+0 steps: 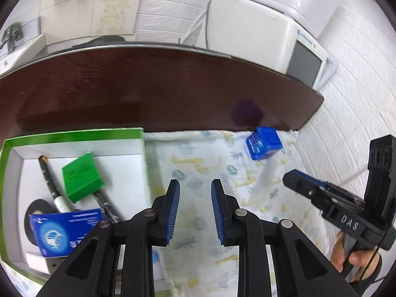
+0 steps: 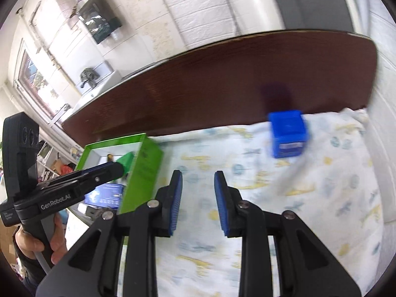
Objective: Organize rigid objects
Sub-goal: 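Move the open right gripper to the frosted white tube on the sheet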
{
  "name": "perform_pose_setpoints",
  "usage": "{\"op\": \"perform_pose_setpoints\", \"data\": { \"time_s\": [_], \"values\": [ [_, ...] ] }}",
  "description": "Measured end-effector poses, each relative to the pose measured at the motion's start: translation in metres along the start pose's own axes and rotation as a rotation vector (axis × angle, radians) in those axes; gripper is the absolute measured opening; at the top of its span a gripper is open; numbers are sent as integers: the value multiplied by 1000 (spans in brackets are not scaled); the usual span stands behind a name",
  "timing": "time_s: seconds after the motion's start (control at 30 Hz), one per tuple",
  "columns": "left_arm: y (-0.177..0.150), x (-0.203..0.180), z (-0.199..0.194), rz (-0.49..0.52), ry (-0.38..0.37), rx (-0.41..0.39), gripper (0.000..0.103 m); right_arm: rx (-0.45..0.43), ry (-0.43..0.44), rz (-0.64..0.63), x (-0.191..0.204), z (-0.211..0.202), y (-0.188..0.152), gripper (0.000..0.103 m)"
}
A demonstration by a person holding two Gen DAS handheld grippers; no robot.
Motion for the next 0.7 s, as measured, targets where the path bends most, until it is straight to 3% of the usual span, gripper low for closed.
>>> {"op": "perform_pose_setpoints", "data": {
  "time_s": [0.37, 0.7],
  "values": [
    [-26, -69, 57, 94, -28, 134, 25, 8, -140, 124, -102, -9, -8, 27],
    [-59, -109, 107, 177, -24, 230, 25, 25, -132, 171, -140, 1, -6, 27]
  ]
}}
Point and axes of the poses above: each gripper's, at about its wrist camera, not at the fingertips, and z roughly the way its jaws point, x to its left, y to its top, the point moved 6 cm from there along z, roughly the way its jaws point, and after that the axes turned 4 degrees about -x, right-handed, at the moved point
